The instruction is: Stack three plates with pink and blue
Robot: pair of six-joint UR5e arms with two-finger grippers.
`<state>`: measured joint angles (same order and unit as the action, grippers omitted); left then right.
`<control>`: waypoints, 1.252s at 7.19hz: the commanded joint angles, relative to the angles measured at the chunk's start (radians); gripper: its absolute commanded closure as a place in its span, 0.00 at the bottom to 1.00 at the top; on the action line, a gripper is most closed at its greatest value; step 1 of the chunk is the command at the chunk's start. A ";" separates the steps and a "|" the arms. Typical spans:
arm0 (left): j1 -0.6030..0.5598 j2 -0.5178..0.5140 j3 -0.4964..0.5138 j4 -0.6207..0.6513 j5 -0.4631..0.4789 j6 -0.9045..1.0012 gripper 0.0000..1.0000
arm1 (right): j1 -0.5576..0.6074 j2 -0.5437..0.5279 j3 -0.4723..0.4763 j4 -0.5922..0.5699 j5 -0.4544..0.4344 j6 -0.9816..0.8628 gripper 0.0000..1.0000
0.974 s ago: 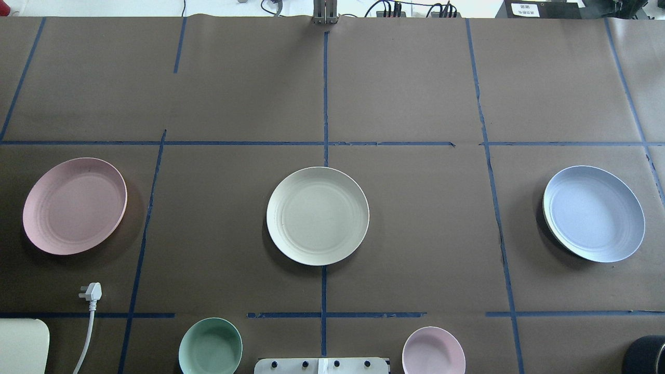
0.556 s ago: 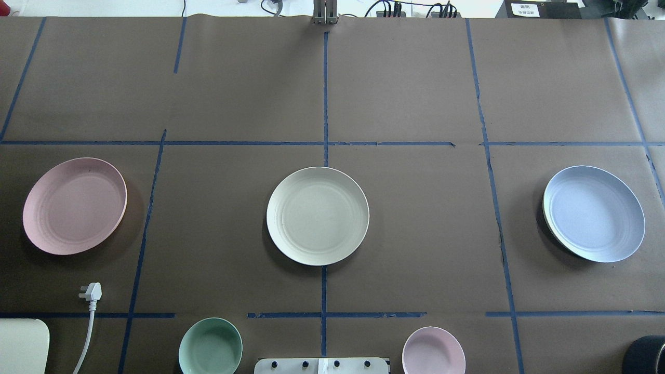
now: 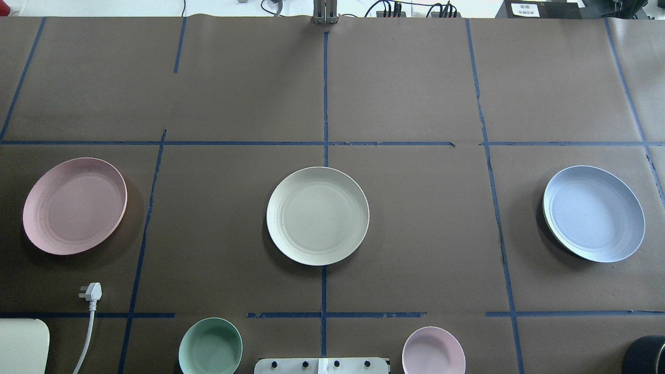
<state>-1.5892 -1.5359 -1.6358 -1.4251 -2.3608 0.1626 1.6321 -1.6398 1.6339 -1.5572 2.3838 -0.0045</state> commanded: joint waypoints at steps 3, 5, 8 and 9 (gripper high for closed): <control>0.006 -0.004 -0.039 -0.067 -0.017 -0.163 0.00 | 0.000 0.006 0.046 -0.001 0.002 0.073 0.00; 0.128 0.054 -0.026 -0.365 -0.038 -0.443 0.00 | -0.002 0.008 0.049 -0.001 0.008 0.077 0.00; 0.303 0.065 0.086 -0.727 -0.028 -0.795 0.00 | -0.002 0.020 0.061 -0.001 0.014 0.078 0.00; 0.372 0.065 0.135 -0.874 -0.020 -0.930 0.00 | -0.002 0.021 0.061 -0.001 0.015 0.078 0.00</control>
<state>-1.2979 -1.4732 -1.5597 -2.1227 -2.3891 -0.6054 1.6306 -1.6207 1.6945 -1.5585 2.3968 0.0735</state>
